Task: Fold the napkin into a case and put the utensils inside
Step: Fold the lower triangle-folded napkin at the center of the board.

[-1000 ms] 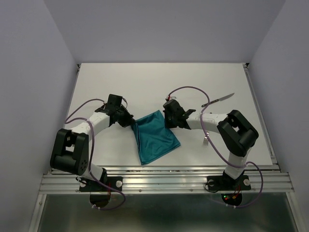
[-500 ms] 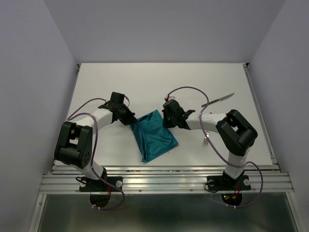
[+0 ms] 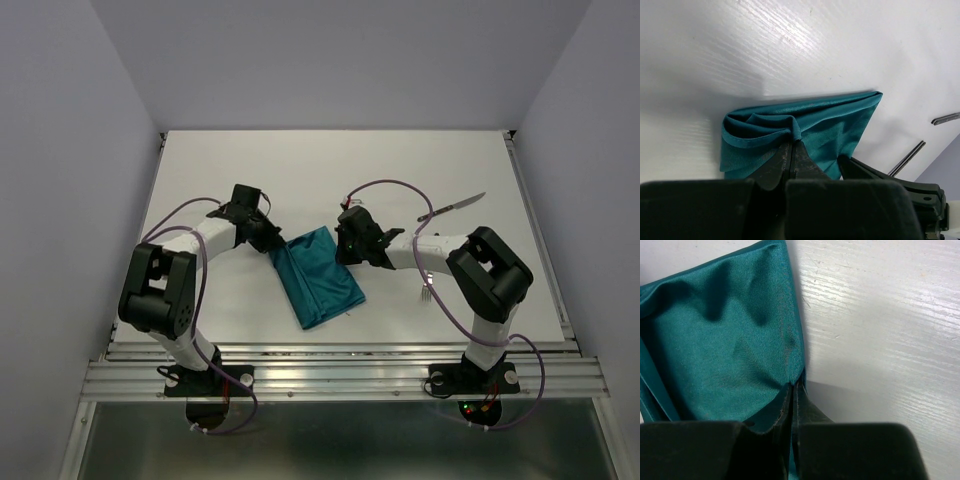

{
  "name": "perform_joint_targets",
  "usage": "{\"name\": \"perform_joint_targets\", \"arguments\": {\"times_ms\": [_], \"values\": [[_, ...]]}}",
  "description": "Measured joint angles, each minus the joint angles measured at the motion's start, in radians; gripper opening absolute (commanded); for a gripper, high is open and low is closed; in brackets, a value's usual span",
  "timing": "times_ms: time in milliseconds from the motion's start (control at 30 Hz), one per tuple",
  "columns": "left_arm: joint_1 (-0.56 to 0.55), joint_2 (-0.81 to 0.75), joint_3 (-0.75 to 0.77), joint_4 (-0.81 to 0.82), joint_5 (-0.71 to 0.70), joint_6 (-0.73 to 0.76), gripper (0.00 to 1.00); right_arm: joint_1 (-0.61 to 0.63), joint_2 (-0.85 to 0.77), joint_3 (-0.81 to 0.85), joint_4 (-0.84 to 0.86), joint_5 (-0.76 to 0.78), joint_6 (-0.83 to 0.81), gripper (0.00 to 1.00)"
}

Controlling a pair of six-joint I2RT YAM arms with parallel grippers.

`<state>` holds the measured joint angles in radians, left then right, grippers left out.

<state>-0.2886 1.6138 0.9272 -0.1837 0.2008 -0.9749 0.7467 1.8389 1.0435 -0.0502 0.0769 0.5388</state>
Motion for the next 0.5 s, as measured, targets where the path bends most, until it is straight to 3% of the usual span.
{"name": "perform_joint_targets", "arguments": {"times_ms": [500], "values": [[0.0,0.039,0.023,-0.001,-0.016,-0.005,0.0,0.0,0.0,-0.013,0.028,-0.022,0.003,0.03]]}}
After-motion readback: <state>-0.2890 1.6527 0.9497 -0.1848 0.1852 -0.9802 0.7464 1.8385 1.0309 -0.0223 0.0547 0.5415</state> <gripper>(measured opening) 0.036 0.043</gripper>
